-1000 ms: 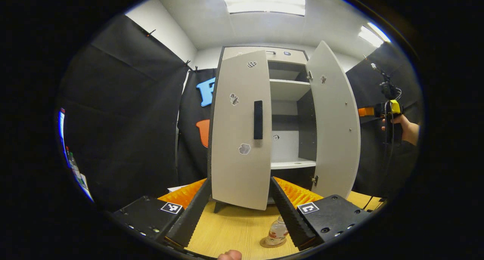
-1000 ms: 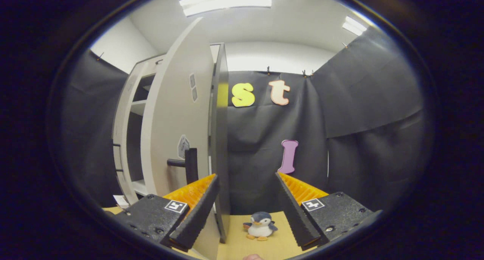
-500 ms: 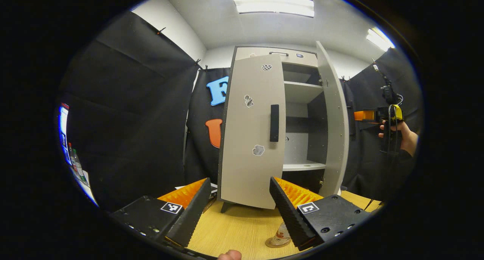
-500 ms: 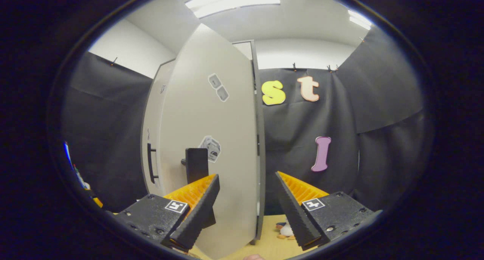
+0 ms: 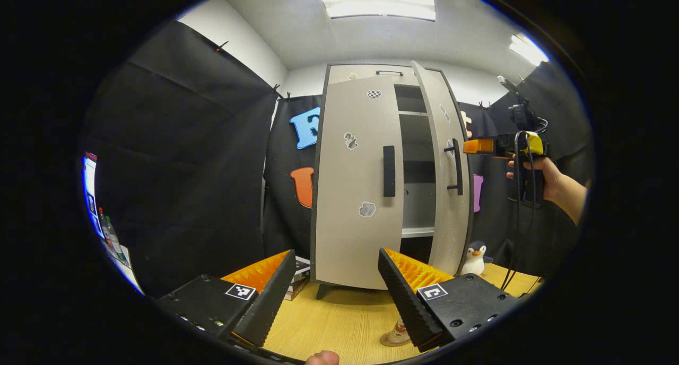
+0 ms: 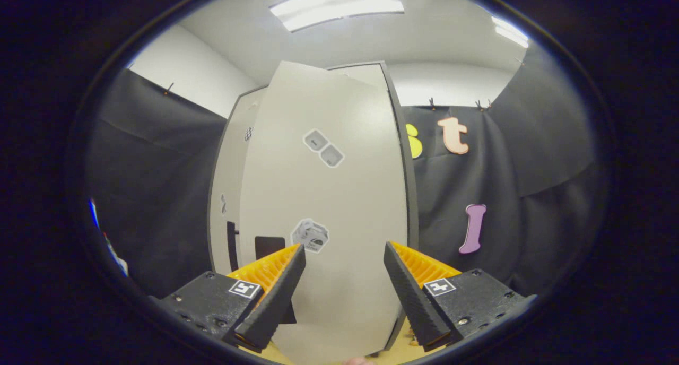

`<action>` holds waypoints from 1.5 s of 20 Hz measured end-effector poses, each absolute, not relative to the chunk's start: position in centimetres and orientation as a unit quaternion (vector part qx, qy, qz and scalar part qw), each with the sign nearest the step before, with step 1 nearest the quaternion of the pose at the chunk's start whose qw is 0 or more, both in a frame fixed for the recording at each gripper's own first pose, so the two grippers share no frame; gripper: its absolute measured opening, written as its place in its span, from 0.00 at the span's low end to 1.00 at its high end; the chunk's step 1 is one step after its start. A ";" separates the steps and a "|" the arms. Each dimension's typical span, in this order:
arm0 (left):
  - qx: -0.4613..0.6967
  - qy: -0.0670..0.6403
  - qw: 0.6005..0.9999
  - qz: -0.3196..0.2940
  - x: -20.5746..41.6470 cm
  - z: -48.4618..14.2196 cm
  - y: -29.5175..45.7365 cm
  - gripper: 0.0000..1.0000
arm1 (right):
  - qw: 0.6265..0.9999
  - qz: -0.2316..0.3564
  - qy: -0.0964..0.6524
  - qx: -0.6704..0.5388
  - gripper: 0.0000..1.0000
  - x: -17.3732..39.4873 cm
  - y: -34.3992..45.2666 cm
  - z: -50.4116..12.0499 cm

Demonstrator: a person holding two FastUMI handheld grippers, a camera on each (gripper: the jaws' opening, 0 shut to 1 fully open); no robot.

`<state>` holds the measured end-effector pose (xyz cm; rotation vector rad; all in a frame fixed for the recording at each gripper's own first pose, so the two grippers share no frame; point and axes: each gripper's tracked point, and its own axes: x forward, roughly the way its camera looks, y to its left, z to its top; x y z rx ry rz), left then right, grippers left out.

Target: Grasp the bottle in the cabinet with the left hand and place it on the coaster, then close the right door with the right hand and the left door with the left hand.

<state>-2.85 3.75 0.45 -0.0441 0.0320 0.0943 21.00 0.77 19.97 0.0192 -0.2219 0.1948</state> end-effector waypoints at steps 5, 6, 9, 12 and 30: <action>-0.026 0.014 0.999 0.027 -2.2 0.8 1.8 0.95 | 0.990 0.088 -0.109 -0.014 0.94 15.1 -1.7 18.7; -0.028 0.015 0.999 0.017 -2.0 0.9 1.0 0.95 | 0.990 0.086 -0.110 -0.014 0.97 13.6 -2.0 18.2; -0.027 0.016 0.999 -0.010 -1.6 1.0 -0.8 0.95 | 0.992 0.073 -0.101 -0.005 0.96 10.3 -2.9 15.2; -0.018 0.009 1.000 -0.023 -1.3 1.2 -2.0 0.99 | 0.994 0.068 -0.084 0.009 0.97 8.2 -3.3 11.6; -0.039 0.024 0.998 -0.038 -1.5 -0.7 -5.2 0.95 | 0.999 -0.008 -0.019 0.048 0.94 2.5 -6.0 0.1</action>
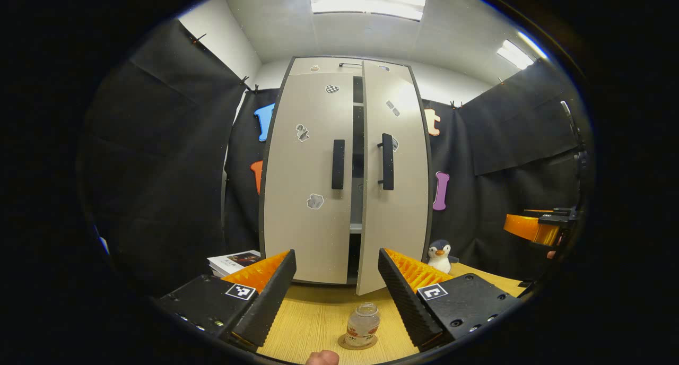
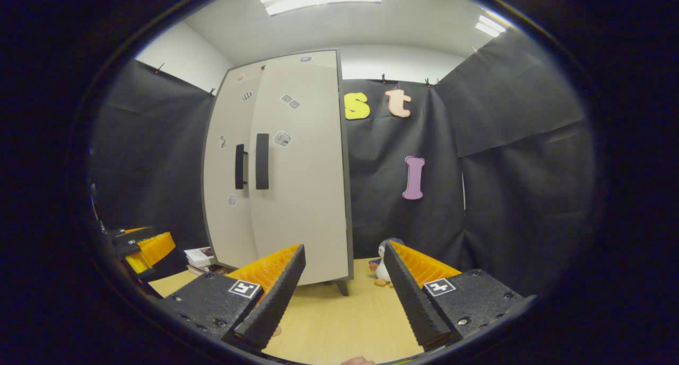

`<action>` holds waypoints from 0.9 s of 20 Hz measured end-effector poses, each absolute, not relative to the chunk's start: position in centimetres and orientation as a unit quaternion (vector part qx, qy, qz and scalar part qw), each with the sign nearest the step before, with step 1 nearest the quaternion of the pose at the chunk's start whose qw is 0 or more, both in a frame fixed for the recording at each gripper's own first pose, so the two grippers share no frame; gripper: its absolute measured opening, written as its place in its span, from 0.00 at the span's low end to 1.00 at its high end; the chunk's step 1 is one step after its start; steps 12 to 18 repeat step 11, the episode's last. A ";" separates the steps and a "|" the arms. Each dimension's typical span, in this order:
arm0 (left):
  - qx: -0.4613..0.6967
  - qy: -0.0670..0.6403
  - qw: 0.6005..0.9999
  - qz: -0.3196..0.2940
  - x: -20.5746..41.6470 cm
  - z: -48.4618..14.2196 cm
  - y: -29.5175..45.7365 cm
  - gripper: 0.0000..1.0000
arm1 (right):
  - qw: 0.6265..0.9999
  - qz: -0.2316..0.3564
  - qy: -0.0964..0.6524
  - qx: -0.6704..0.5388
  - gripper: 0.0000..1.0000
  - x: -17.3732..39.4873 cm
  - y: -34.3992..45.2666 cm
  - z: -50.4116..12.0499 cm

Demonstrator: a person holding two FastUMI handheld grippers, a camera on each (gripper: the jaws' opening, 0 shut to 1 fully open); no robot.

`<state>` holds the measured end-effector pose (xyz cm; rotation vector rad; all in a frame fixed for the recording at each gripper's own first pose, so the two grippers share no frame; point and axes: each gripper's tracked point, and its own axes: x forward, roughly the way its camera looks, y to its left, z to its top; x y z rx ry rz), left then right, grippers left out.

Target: Grasp the bottle in the cabinet with the left hand and place it on the coaster, then close the right door with the right hand and the left door with the left hand.

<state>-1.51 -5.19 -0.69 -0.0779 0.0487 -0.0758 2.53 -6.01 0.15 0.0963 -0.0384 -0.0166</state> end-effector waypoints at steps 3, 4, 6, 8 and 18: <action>-0.041 0.027 0.998 -0.036 -1.6 -0.6 -5.1 0.95 | 0.999 -0.006 -0.017 0.050 0.96 2.8 -6.1 0.0; -0.040 0.028 0.998 -0.036 -1.7 -0.6 -5.0 0.95 | 0.998 -0.002 -0.018 0.054 0.94 2.9 -5.9 0.2; -0.035 0.028 0.998 -0.033 -1.7 -0.6 -4.9 0.95 | 0.998 0.007 -0.014 0.060 0.97 2.8 -5.5 0.2; -0.038 0.028 0.998 -0.031 -1.6 -0.5 -4.8 0.95 | 0.998 0.014 -0.012 0.057 0.97 2.7 -5.2 0.3; -0.047 0.026 0.998 -0.033 -1.6 -0.5 -5.1 0.95 | 0.999 0.012 -0.015 0.051 0.97 2.5 -5.0 0.8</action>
